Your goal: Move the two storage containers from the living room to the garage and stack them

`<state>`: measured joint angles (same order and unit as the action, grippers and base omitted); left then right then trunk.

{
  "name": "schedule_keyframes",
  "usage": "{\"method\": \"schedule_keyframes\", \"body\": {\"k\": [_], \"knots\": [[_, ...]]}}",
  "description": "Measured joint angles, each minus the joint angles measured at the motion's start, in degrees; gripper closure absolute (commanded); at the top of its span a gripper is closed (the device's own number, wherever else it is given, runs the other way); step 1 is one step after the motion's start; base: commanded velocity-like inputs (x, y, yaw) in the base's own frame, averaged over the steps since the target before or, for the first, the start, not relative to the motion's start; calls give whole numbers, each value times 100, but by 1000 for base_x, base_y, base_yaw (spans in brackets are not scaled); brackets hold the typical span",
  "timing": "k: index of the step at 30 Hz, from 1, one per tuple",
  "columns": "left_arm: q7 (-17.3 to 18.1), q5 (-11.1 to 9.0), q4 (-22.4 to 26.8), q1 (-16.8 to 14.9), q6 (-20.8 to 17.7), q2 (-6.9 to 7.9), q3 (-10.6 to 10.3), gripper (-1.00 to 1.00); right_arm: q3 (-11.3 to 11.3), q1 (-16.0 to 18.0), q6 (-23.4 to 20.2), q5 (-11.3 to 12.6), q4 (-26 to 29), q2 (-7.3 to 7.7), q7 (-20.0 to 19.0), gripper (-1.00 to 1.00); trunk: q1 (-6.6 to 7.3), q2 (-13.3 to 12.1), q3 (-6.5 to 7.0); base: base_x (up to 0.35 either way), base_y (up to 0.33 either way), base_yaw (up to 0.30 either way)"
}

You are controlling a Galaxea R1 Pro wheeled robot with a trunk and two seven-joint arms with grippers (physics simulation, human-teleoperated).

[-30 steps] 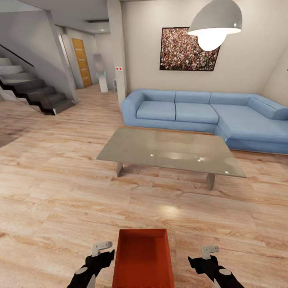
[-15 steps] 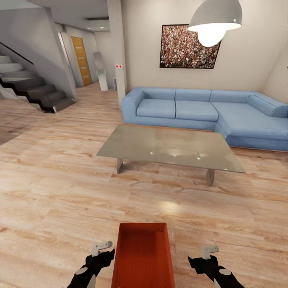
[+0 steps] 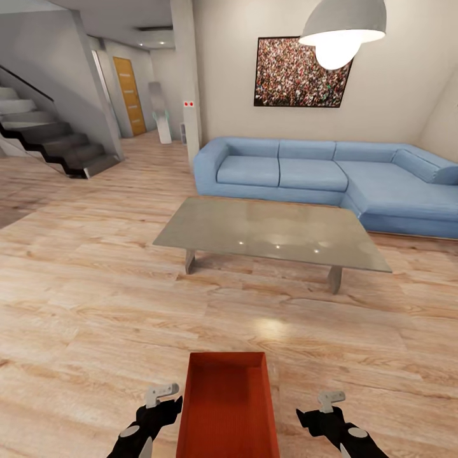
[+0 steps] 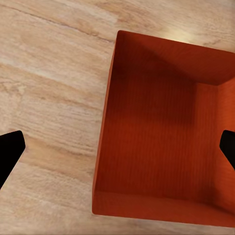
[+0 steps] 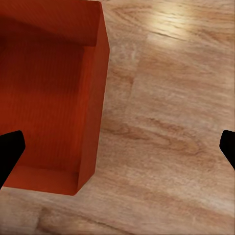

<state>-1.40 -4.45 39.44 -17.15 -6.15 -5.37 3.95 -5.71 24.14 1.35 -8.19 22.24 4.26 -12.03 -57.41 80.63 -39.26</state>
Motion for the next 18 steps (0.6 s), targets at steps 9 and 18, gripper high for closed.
{"method": "schedule_keyframes", "body": {"k": [9, 18], "knots": [[0, 0, 4, -4, 0, -3, 0, -100, -1, 0, 1, 5, 0, 0, -4, -100, -198, 361, -162, 0, 0, 0], [0, 0, 0, -5, 0, -4, 0, -100, 2, 0, -6, 8, -7, 0, -4, -100, -399, 722, -323, -135, 0, 0]]}}
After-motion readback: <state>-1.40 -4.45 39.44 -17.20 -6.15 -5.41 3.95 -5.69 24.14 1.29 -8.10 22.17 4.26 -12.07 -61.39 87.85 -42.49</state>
